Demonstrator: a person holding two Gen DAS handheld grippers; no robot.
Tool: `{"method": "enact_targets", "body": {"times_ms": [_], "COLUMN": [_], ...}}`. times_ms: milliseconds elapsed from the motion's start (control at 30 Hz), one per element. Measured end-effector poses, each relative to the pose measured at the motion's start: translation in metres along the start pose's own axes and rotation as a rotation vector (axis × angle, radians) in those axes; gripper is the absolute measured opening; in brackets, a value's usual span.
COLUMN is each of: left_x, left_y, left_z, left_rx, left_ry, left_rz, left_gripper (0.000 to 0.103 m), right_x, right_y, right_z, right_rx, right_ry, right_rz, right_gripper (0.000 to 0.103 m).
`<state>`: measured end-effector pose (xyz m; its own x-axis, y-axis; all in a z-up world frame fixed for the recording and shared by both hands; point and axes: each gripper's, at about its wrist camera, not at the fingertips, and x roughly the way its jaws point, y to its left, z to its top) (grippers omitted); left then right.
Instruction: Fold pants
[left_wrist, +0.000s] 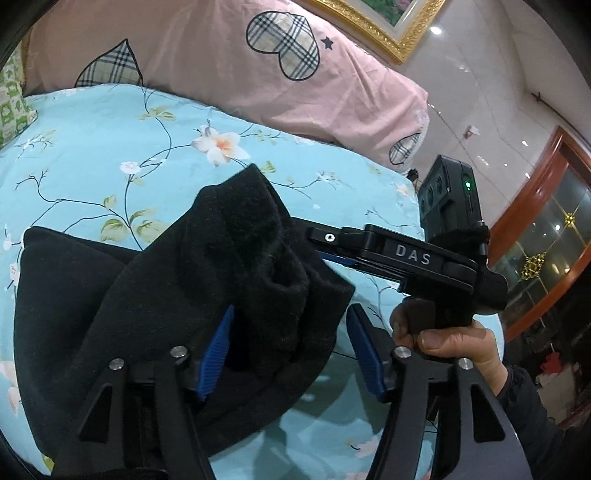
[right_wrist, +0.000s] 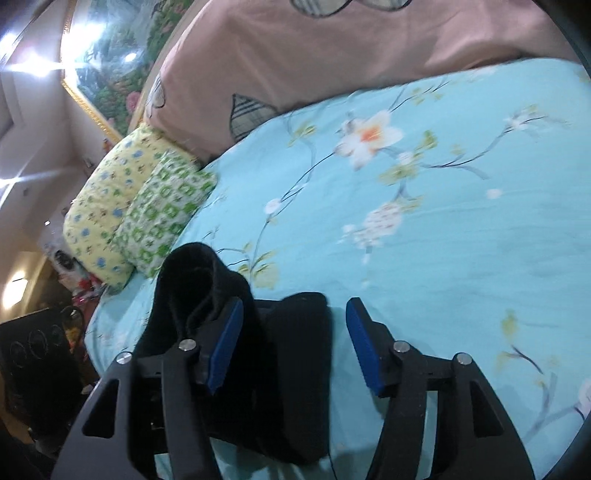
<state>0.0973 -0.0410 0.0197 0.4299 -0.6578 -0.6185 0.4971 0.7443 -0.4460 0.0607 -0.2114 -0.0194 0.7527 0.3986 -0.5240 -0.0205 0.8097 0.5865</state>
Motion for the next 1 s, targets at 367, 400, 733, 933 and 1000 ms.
{"method": "enact_targets", "body": {"times_ms": [367, 400, 733, 933, 1000], "left_x": [-0.031, -0.035, -0.071, -0.087, -0.093], "left_y": [0.002, 0.005, 0.042, 0.063, 0.071], "left_z": [-0.01, -0.011, -0.016, -0.02, -0.02], "left_rx": [-0.002, -0.011, -0.095, -0.137, -0.15], "left_ry": [-0.024, -0.028, -0.076, -0.103, -0.114], "left_rz": [-0.026, -0.025, 0.037, 0.08, 0.099], "left_gripper": [0.07, 0.07, 0.071, 0.071, 0.072], "right_x": [-0.037, -0.039, -0.053, -0.047, -0.046], "right_y": [-0.008, -0.006, 0.017, 0.037, 0.042], "right_z": [-0.02, -0.021, -0.038, -0.049, -0.051], "right_rx": [0.094, 0.098, 0.095, 0.051, 0.031], "right_ry": [-0.055, -0.06, -0.076, -0.049, -0.046], "right_rz": [-0.064, -0.066, -0.078, -0.098, -0.113], "right_gripper": [0.067, 0.07, 0.08, 0.08, 0.082]}}
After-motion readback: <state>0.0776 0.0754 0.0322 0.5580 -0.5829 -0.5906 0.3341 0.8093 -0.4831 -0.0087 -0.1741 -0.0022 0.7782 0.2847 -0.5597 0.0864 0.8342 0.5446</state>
